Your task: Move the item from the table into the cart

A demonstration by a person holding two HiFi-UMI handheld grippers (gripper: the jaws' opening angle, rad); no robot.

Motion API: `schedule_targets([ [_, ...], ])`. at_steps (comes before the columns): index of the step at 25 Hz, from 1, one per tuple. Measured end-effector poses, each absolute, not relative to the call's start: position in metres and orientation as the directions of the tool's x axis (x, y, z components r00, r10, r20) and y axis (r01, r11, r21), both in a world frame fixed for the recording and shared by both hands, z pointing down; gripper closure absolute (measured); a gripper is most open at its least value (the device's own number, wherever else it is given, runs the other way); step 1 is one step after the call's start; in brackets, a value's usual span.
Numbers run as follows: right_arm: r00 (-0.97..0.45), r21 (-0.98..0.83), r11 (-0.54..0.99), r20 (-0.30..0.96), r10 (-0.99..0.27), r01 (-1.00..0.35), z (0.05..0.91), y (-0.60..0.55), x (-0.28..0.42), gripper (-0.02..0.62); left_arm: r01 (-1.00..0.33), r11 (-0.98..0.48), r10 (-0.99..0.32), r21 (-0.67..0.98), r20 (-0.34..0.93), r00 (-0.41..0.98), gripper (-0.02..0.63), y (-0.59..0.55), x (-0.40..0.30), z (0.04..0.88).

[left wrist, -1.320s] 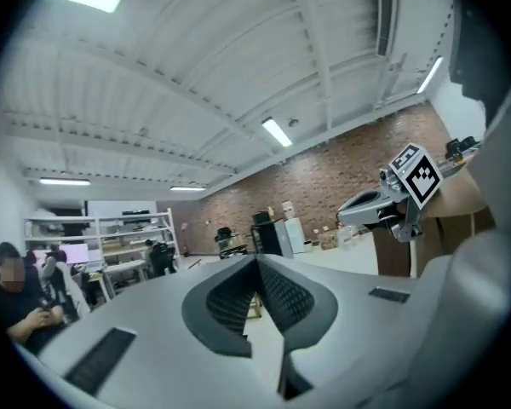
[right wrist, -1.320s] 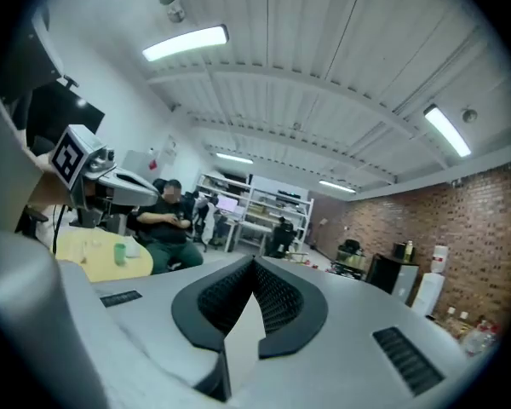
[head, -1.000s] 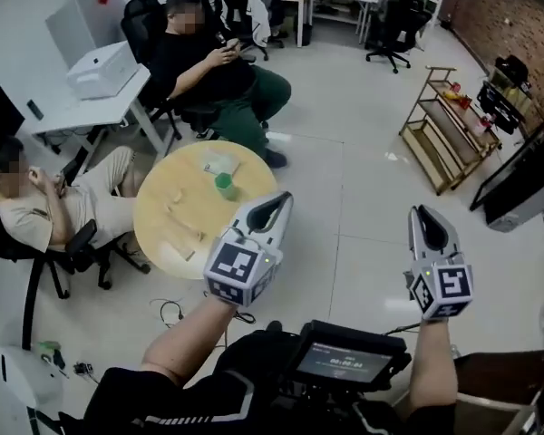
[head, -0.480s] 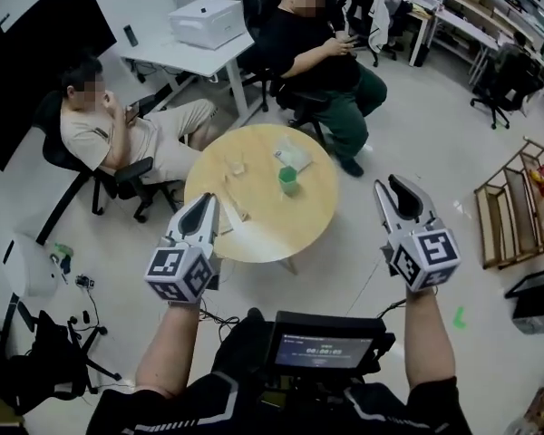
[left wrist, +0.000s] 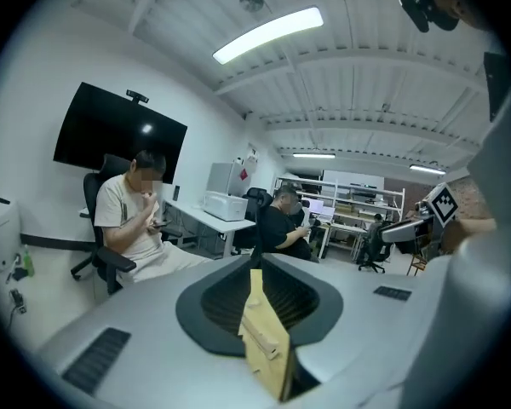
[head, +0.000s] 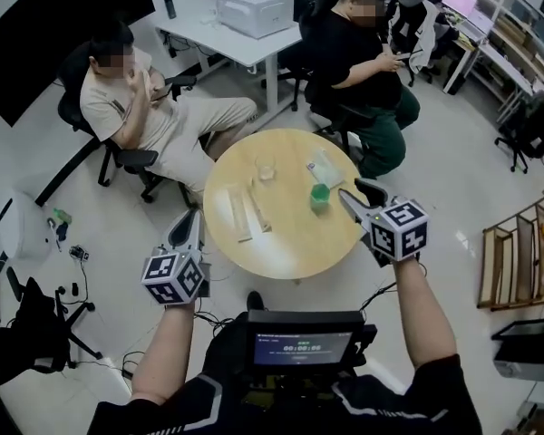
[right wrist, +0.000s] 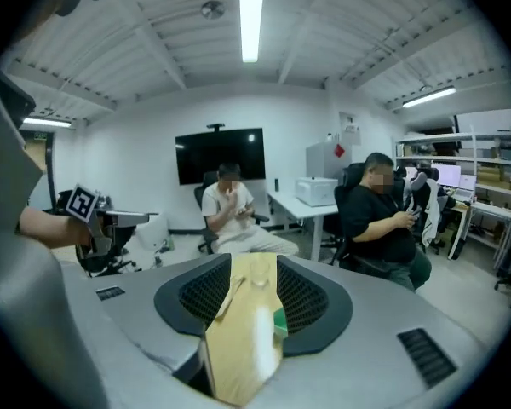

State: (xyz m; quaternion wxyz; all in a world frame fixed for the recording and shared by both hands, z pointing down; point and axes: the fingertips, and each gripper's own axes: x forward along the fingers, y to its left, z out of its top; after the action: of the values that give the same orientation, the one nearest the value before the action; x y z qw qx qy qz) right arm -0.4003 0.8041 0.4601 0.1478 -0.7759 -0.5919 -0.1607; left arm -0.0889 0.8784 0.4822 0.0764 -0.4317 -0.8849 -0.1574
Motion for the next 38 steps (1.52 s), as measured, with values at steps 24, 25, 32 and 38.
schedule_targets([
  [24, 0.135, 0.003, -0.525, 0.965, 0.224, 0.851, 0.770, 1.025, -0.404, 0.436, 0.794, 0.525, 0.539, 0.305, 0.603, -0.588, 0.606, 1.086, -0.174, 0.670],
  [25, 0.128, 0.001, -0.529, 0.970, 0.207, 0.849, 0.775, 1.028, -0.403, 0.466, 0.792, 0.527, 0.538, 0.307, 0.602, -0.591, 0.606, 1.090, -0.174, 0.672],
  [32, 0.016, 0.074, -0.509, 0.986, 0.169, 0.857, 0.792, 1.048, -0.413, 0.595, 0.816, 0.491, 0.557, 0.304, 0.611, -0.563, 0.606, 1.122, -0.163, 0.682],
  [38, 0.076, 0.019, -0.458, 0.979, 0.188, 0.889, 0.787, 1.045, -0.411, 0.595, 0.803, 0.507, 0.558, 0.313, 0.591, -0.582, 0.606, 1.125, -0.167, 0.672],
])
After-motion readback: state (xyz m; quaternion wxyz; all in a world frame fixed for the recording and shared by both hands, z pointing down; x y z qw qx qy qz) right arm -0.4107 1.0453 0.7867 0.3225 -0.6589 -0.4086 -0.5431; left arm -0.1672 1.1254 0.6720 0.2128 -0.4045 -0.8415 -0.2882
